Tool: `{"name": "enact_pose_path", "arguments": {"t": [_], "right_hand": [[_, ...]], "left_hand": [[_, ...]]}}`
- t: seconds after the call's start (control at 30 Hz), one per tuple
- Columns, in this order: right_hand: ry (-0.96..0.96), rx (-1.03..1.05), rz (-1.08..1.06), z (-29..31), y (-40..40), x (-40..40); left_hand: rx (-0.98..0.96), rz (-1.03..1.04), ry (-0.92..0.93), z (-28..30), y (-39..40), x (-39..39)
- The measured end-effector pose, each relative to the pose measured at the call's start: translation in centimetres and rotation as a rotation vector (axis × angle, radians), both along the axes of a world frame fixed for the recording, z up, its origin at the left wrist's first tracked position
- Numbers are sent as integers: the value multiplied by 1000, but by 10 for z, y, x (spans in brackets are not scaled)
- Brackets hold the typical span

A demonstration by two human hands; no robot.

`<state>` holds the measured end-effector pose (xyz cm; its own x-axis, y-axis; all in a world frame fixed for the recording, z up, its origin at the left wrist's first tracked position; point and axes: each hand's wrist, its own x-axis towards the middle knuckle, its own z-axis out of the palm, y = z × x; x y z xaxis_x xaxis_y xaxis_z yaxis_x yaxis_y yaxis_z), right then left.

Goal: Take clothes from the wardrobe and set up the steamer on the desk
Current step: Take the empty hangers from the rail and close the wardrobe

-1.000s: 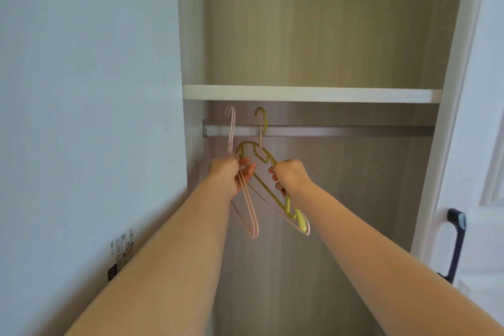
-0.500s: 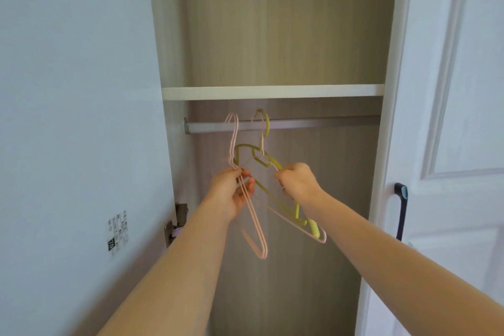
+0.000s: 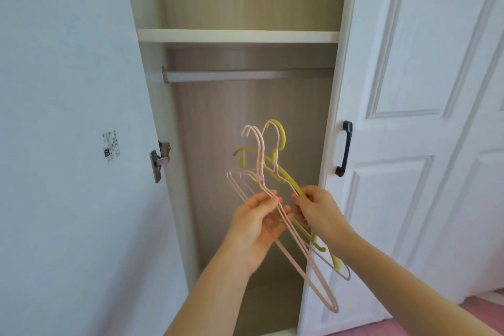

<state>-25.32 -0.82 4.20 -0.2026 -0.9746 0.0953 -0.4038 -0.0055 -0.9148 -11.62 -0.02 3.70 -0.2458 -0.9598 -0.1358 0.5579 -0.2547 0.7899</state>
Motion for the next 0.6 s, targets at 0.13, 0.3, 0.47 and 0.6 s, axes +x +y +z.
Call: {"name": "enact_pose_path", "arguments": {"t": [0.13,0.3,0.47,0.6], "right_hand": [[-6,80,42,-38,63,-5],[-127,201,84,-84,119,-3],[-160,318,145,-122,155,-5],[-191,387,146,-142,175,-5]], "left_hand": [[12,37,-183,-36,44,-3],[99,65,-336,-86,90,-5],[172,36,-495,-130,133,-5],[246,68,-525,-152,153,-5]]}}
